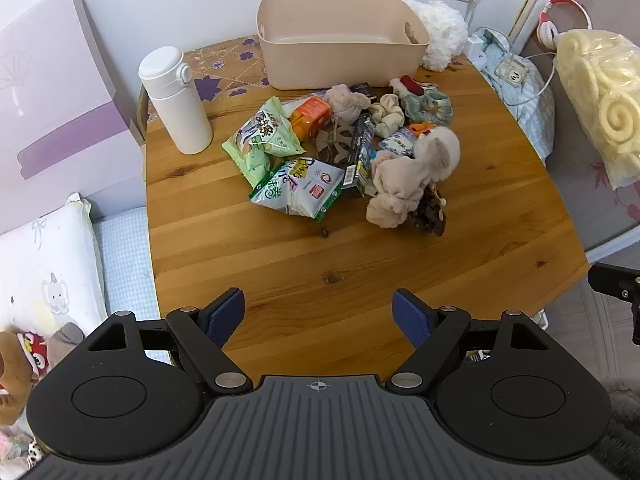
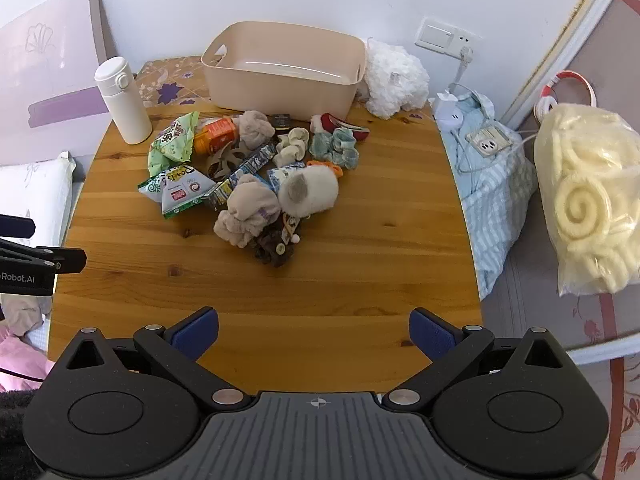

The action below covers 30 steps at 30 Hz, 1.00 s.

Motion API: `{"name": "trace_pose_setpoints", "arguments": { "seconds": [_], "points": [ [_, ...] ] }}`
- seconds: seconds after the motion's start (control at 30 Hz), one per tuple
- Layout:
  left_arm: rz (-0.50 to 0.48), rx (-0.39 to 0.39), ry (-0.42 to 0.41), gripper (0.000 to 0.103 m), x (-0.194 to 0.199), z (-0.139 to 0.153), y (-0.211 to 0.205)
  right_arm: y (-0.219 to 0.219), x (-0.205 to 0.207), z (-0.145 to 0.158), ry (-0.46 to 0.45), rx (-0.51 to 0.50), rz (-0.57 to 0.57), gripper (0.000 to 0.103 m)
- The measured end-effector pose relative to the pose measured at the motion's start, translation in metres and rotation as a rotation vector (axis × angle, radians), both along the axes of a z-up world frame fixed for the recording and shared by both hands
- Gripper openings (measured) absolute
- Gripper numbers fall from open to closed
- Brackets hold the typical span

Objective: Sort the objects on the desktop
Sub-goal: 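Move both tools toward the pile of items on the table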

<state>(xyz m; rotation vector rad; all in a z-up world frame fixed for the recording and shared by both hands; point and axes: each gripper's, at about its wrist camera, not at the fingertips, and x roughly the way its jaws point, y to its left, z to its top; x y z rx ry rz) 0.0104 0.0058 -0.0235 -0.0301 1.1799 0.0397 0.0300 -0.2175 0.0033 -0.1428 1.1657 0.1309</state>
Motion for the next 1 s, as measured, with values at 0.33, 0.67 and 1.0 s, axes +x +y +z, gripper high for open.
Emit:
{"name": "trace_pose_setpoints", "arguments": {
  "seconds": [0.33, 0.67, 1.0],
  "points": [
    [0.028, -0.007, 0.011, 0.082, 0.031, -0.011, 0.006, -0.003, 0.036, -0.024, 0.032, 0.006, -0.075, 0.103],
    [0.094, -0.004, 0.036, 0.082, 0.069, -0.026, 0.013, -0.009, 0.074, -0.048, 0.080, -0.003, -0.049, 0.103],
    [0.164, 0.028, 0.046, 0.082, 0.098, -0.048, 0.015, -0.018, 0.109, -0.068, 0.063, 0.022, -0.007, 0.103]
  ]
}}
